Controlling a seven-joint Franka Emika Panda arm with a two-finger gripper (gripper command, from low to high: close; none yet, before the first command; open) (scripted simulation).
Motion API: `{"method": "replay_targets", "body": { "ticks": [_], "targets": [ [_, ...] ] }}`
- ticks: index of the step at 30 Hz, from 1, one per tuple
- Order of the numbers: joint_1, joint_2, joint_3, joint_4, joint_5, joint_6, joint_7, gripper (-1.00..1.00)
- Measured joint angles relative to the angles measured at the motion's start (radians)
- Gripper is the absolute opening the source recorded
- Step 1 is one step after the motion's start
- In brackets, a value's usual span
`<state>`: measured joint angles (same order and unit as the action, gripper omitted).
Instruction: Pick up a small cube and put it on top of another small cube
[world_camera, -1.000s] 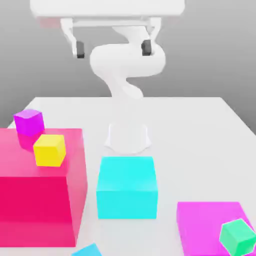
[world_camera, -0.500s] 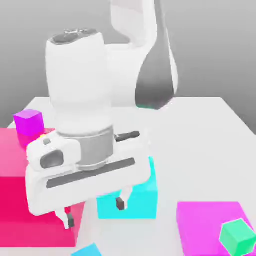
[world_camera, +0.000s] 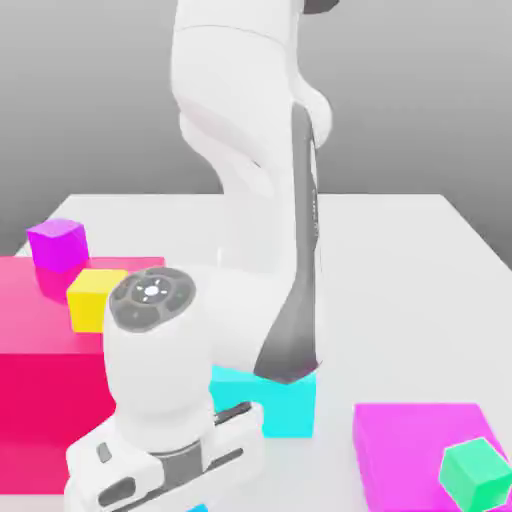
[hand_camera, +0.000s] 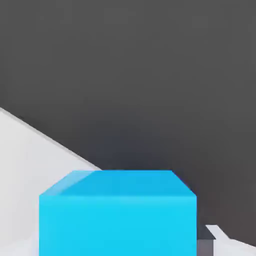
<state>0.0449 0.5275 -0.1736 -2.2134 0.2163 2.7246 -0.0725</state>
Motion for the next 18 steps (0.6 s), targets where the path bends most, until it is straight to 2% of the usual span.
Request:
{"method": "replay_targets", "body": {
  "ticks": [11,18],
  "targets": [
    [0.013,-0.355,-0.114,-0.018,-0.096,-0.29,0.157,-1.0],
    [-0.042,-0.602,-0.152,-0.042,-0.207,-0.49,0.355,-1.0]
  ]
}}
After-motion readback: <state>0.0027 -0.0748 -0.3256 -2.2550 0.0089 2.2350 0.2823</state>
